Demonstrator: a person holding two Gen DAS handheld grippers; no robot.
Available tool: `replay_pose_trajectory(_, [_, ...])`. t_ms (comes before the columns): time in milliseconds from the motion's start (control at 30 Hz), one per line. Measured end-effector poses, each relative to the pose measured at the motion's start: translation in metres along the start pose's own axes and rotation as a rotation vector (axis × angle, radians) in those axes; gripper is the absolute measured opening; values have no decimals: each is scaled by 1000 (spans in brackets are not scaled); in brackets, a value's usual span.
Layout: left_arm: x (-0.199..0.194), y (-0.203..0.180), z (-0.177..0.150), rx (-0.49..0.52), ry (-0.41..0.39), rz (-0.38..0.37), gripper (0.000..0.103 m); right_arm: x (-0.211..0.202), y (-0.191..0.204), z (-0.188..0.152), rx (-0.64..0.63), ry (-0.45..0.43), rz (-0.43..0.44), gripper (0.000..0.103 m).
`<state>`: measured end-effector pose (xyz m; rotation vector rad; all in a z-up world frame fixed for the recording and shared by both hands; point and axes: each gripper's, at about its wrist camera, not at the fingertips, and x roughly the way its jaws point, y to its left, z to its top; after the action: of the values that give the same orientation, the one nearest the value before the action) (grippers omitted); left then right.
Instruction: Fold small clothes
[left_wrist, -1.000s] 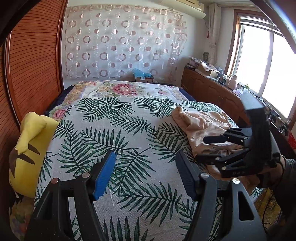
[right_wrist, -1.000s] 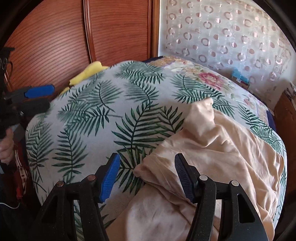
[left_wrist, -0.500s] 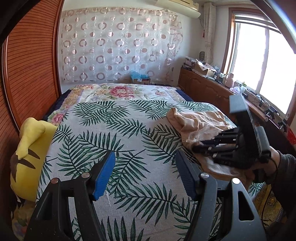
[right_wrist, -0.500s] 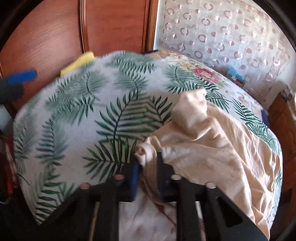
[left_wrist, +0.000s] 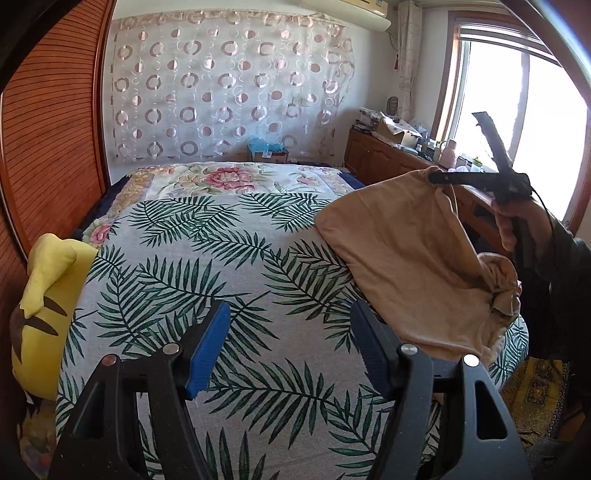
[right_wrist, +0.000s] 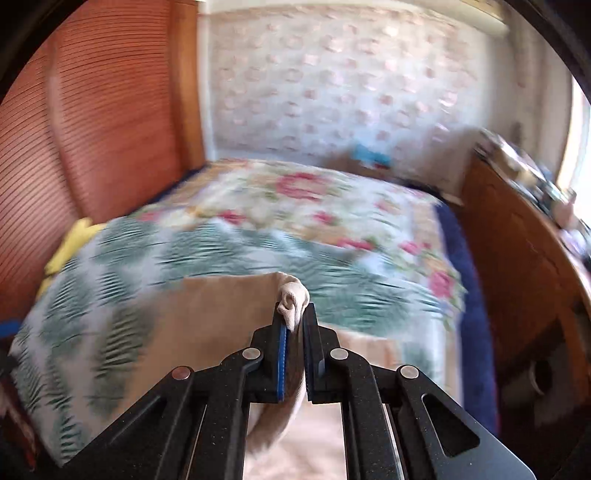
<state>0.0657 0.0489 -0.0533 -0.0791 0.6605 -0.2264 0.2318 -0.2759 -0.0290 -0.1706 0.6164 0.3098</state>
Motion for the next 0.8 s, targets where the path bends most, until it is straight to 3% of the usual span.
replay_pose_trajectory(133, [3,-5,-2,8,11,-12,68,24,-42,-3,75,76,-131,7])
replay_pose_trajectory(233, [6,-10,-3,12,21,-23,68,34,-54,-13,121,113,-148,8])
replay_pose_trajectory(300, [8,-12,-4,9,26,-34,68,33,-51,-20,118,126,-165,27])
replay_pose_trajectory(367, [10,-18,-4,12,33,-49,68,22,-44,-27,84,112,-184,29])
replay_pose_trajectory(533, [16,-36,-7,28,42,-78,68,-31,-25,-50,35,49,-142,34])
replay_pose_trajectory(800, [30,-64,-11,54,74,-124,68,-112,22,-141,-3,46,-6,34])
